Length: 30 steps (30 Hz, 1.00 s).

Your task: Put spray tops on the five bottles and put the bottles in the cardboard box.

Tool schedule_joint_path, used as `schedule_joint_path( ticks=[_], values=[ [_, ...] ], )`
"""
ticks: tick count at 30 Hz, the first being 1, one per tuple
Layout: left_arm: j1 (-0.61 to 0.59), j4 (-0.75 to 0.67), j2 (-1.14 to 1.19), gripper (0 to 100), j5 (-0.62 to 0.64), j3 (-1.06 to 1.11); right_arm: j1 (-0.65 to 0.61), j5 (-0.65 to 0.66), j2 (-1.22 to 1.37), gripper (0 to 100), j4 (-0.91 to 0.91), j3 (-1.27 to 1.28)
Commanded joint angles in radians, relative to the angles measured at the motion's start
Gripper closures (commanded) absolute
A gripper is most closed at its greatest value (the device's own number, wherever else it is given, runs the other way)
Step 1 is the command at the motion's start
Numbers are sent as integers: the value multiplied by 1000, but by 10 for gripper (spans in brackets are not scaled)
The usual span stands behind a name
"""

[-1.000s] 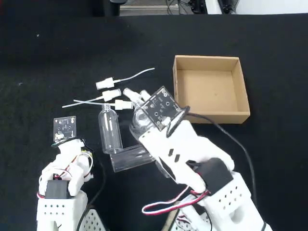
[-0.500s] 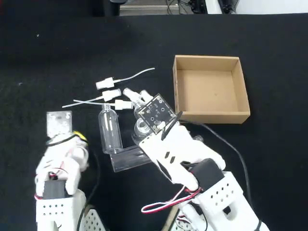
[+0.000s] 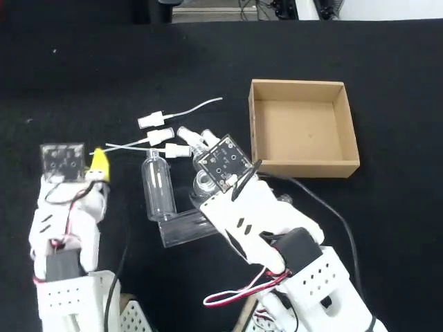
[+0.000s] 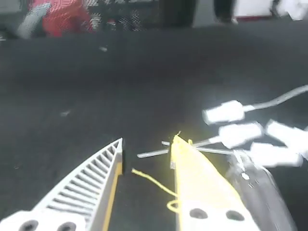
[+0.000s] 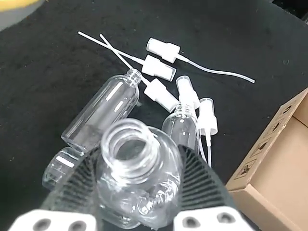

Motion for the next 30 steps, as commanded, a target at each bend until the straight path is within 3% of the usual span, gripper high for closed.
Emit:
schedule_joint_path(
  ticks=[1,15,21,24,27,30],
  values=[
    [88,14,311,828,-44,-239,17,11,-30,988,-31,-5],
    [165,58,1310,823,-12,-944,17,11,-30,988,-35,15],
    [171,68,1666,813,381,-1247,17,15,-30,988,-35,15],
    [165,121,1781,728,568,-1348,17,17,-30,988,-35,15],
    [173,209,1858,646,657,-1443,17,18,-30,988,-38,15],
    [174,255,1913,644,671,-1537,18,18,-30,988,-55,18]
  ],
)
